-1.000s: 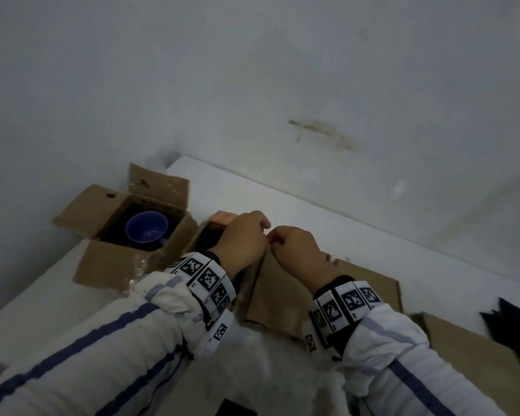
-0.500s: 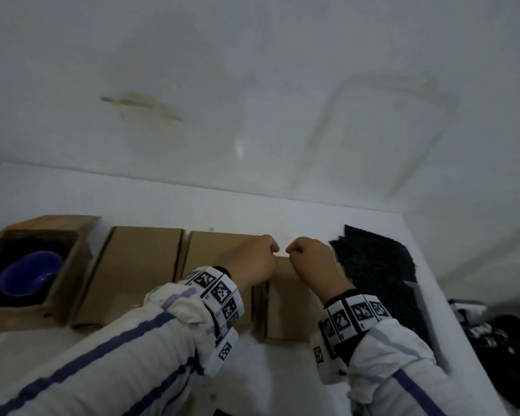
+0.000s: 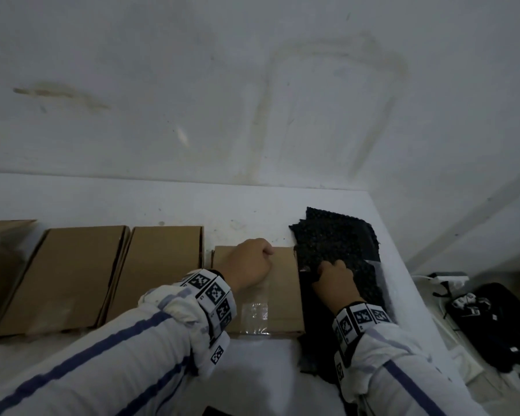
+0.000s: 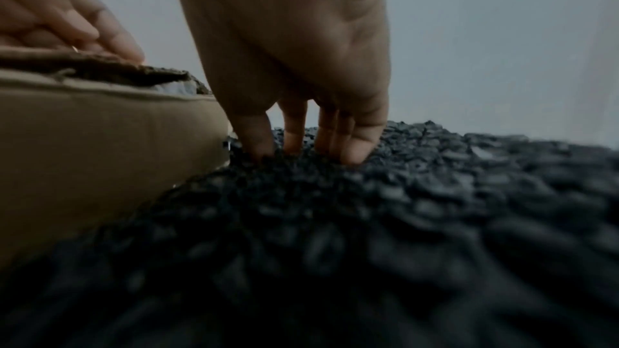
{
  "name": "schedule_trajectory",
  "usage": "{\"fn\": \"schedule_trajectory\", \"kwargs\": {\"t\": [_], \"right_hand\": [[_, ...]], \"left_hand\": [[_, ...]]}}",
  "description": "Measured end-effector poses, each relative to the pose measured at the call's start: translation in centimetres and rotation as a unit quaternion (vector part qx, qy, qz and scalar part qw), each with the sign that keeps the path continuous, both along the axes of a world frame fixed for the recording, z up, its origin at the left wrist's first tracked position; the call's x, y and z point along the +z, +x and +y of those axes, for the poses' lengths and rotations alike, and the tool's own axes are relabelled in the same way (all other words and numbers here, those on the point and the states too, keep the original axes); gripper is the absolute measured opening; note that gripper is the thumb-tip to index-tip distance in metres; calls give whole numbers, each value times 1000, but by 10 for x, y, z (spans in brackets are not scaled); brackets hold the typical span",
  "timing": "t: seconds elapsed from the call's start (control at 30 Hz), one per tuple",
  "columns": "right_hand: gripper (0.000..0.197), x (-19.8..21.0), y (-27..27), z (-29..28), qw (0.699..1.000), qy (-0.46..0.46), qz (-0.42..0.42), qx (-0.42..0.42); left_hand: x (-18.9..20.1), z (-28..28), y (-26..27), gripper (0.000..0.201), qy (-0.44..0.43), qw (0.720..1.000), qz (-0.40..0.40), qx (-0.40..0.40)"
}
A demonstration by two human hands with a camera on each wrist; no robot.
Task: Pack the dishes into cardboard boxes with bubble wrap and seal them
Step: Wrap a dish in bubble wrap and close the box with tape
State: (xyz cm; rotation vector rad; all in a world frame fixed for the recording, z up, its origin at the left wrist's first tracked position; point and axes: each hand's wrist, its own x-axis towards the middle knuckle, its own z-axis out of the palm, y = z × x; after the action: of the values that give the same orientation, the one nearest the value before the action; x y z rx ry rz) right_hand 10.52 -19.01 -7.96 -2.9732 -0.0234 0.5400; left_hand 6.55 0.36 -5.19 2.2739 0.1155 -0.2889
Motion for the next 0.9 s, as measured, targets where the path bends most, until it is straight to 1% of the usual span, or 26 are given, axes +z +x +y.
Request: {"fn": "schedule_trajectory", "kwargs": {"t": [0.07, 0.17, 0.2, 0.27, 0.3, 0.37, 0.43, 0.5, 0.57, 0.6, 0.67, 0.7, 0.73, 0.8, 0.83, 0.87, 0.9], "right_hand": [[26, -3, -1, -2, 1000, -10, -16, 23], [28, 2, 2, -5, 999, 14, -28, 29], [27, 7, 5, -6, 999, 25, -36, 27], [25, 23, 9, -4, 998, 38, -54, 13], [25, 34, 11, 0, 997, 39, -64, 4], [28, 61, 13, 11, 995, 50, -85, 6], [27, 86, 14, 27, 991, 99, -84, 10], [23, 108, 13, 47, 985, 166, -55, 16], [12, 120, 10, 67, 962, 270, -24, -6], [6, 123, 5, 78, 939, 341, -8, -30], [17, 126, -6, 99, 879, 470, 24, -74], [21, 125, -11, 109, 858, 508, 37, -73], [21, 123, -15, 120, 849, 524, 40, -47], [15, 121, -24, 143, 863, 502, 41, 46], [21, 120, -28, 155, 870, 481, 63, 90], [33, 119, -32, 168, 867, 470, 93, 134], [43, 117, -37, 183, 858, 466, 127, 174]], "left_hand": [[1, -3, 0, 29, 6, 1000, -5, -8], [3, -6, 1, 29, 6, 1000, -7, -12], [5, -8, 0, 29, -4, 1000, -10, -14], [12, -12, -2, 32, -51, 998, -20, -20], [17, -15, -4, 38, -80, 996, -25, -29], [27, -21, -8, 56, -124, 990, -34, -50], [35, -25, -11, 75, -142, 987, -35, -62], [42, -22, -15, 84, -179, 981, -47, -56], [48, -12, -19, 76, -223, 971, -78, -43], [50, -5, -22, 71, -220, 971, -93, -28], [51, 17, -27, 63, -189, 975, -116, 28], [51, 30, -31, 57, -179, 974, -124, 57], [52, 45, -35, 49, -181, 971, -134, 83], [55, 75, -46, 32, -225, 951, -152, 146], [56, 92, -52, 26, -247, 937, -156, 189], [58, 110, -60, 24, -268, 921, -155, 236], [58, 128, -66, 23, -291, 902, -152, 280]]}}
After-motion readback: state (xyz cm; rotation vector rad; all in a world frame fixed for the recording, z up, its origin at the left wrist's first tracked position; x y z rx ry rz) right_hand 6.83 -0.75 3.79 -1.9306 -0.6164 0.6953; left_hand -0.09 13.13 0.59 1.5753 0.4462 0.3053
